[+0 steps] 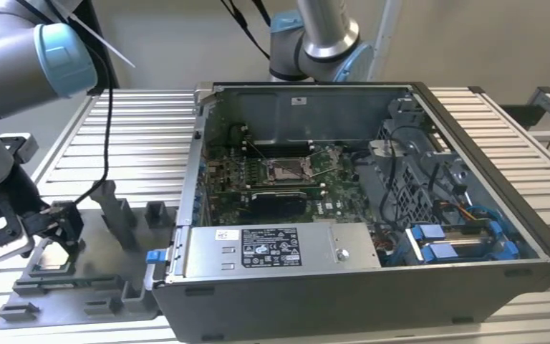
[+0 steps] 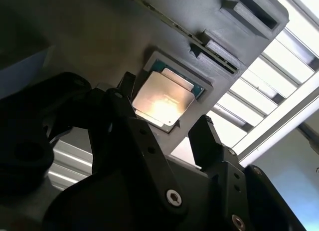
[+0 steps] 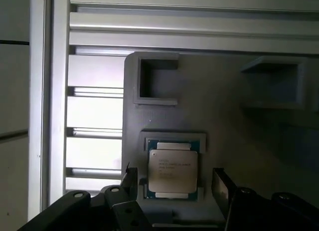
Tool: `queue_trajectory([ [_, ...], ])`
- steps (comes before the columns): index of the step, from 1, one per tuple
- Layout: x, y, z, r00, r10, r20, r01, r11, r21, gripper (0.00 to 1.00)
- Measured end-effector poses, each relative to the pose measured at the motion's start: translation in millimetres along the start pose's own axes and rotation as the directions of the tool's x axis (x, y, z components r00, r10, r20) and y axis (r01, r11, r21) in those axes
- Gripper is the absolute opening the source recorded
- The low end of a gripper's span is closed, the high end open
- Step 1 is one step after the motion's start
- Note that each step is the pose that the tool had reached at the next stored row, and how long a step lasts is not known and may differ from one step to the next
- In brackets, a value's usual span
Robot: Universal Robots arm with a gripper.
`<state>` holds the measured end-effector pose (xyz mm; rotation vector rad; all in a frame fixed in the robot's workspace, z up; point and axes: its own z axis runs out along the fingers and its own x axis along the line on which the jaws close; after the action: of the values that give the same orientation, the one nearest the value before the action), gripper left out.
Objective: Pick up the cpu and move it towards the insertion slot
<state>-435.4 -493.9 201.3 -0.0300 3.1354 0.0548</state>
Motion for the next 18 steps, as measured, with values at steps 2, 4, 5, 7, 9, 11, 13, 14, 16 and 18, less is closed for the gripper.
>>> queue_trajectory([
  [2, 0.0, -0.1, 1.9, 1.0, 0.0, 0.0001, 0.0, 1.0, -0.0001, 1.0],
  [4, 0.0, -0.2, 4.1, 1.0, 0.0, -0.0001, 0.0, 1.0, 0.0001, 1.0],
  [5, 0.0, -0.3, 5.3, 1.0, 0.0, 0.0, 0.0, 1.0, 0.0, 1.0],
  [7, 0.1, -0.4, 7.0, 1.0, 0.0, -0.0001, 0.0, 1.0, 0.0001, 1.0],
  [9, 0.2, -0.5, 8.3, 1.0, 0.0, -0.0001, 0.0, 1.0, 0.0001, 1.0],
  [11, 0.5, -0.4, 9.6, 1.0, 0.0, 0.0, 0.0, 1.0, 0.0, 1.0],
  [13, 0.7, -0.5, 10.8, 1.0, 0.0, 0.0, 0.0, 1.0, 0.0, 1.0],
  [14, 0.8, -0.5, 11.3, 1.0, 0.0, 0.0, 0.0, 1.0, 0.0, 1.0],
  [16, 0.8, -0.5, 12.3, 1.0, 0.0, 0.0, 0.0, 1.0, 0.0, 1.0],
  [18, 0.8, -0.5, 13.4, 1.0, 0.0, 0.0001, 0.0, 1.0, -0.0001, 1.0],
])
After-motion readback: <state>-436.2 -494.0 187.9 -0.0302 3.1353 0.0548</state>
